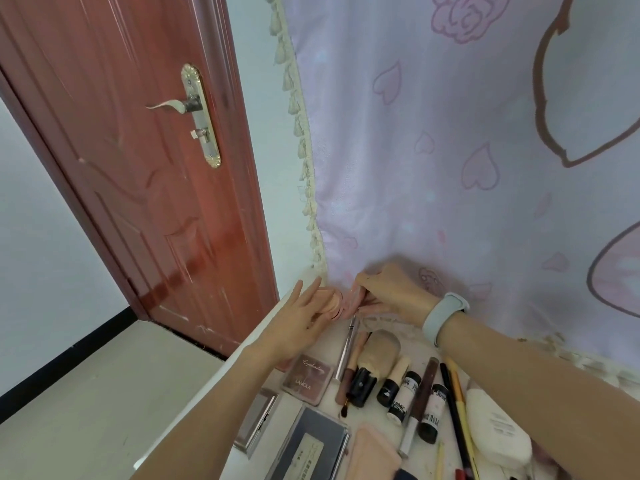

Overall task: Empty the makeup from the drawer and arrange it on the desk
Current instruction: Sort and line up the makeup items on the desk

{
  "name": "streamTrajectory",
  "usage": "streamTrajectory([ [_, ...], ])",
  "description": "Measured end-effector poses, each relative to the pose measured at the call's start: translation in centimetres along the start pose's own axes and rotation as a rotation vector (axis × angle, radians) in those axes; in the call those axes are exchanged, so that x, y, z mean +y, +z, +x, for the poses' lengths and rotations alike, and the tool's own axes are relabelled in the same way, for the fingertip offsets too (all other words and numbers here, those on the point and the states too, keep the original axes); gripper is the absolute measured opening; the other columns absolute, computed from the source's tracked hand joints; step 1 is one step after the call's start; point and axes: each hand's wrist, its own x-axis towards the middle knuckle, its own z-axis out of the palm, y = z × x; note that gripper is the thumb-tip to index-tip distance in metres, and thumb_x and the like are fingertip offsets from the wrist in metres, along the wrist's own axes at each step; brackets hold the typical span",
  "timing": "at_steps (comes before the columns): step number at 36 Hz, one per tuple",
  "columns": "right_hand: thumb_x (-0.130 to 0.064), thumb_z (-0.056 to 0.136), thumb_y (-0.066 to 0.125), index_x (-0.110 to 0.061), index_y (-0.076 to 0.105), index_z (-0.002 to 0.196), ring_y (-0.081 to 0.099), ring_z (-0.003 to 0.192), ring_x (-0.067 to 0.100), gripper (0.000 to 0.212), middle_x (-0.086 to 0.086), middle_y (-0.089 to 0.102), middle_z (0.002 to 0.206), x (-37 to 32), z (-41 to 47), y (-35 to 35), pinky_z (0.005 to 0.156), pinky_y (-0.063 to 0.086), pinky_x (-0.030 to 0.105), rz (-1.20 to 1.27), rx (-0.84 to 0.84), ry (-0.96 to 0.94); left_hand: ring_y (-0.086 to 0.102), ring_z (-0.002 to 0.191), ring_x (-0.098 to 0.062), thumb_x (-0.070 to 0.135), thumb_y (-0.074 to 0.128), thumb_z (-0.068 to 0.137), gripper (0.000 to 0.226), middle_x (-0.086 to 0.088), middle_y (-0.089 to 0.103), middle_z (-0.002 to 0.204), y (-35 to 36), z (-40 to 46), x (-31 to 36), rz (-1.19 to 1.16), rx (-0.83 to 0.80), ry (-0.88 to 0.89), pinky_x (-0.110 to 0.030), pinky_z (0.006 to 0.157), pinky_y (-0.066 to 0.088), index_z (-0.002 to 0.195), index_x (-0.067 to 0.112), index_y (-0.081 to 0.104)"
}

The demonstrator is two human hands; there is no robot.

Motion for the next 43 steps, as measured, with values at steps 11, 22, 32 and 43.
streamTrajectory([
  [11, -0.008, 0.086, 0.052, 0.017, 0.059, 0.101, 0.069, 0.073, 0.034, 0.03, 0.032, 0.065, 0.097, 1.5, 0.7, 1.4, 0.071, 0.058, 0.045, 0.067, 0.092, 0.119, 0.009, 0.144, -0.011, 0.049, 0.027, 0.099, 0.049, 0.014, 0.021, 0.154, 0.0, -0.6, -2.6, 0.217, -0.03, -0.077, -0.041, 0.115, 0.015, 0.145, 0.034, 0.029],
  [22, -0.017, 0.091, 0.051, 0.012, 0.069, 0.084, 0.067, 0.083, 0.033, 0.035, 0.023, 0.07, 0.08, 2.1, 0.0, 0.7, 0.082, 0.056, 0.043, 0.01, 0.094, 0.055, 0.009, 0.144, -0.012, 0.045, 0.035, 0.098, 0.051, 0.009, 0.017, 0.156, -0.8, -1.0, -2.7, -0.063, -0.03, -0.128, -0.041, 0.117, 0.014, 0.146, 0.037, 0.021],
  [32, -0.022, 0.095, 0.046, -0.007, 0.051, 0.129, 0.063, 0.084, 0.024, 0.037, 0.012, 0.066, 0.109, 3.4, -2.7, -1.1, 0.079, 0.045, 0.03, -0.386, 0.308, -0.28, 0.042, 0.125, -0.012, 0.027, 0.058, 0.091, 0.047, 0.004, 0.048, 0.138, -3.6, -6.0, -4.2, -0.042, -0.053, -0.152, -0.03, 0.108, 0.03, 0.136, 0.02, 0.046],
  [43, -0.014, 0.092, 0.049, -0.02, 0.063, 0.112, 0.056, 0.078, 0.005, 0.025, -0.008, 0.064, 0.096, 3.6, -4.2, 1.7, 0.074, 0.043, 0.019, -0.42, 0.226, -0.481, 0.035, 0.118, -0.011, 0.039, 0.067, 0.082, 0.067, 0.007, 0.044, 0.13, -3.9, -5.7, -4.9, 0.13, -0.21, -0.143, -0.029, 0.101, 0.032, 0.141, 0.022, 0.04],
])
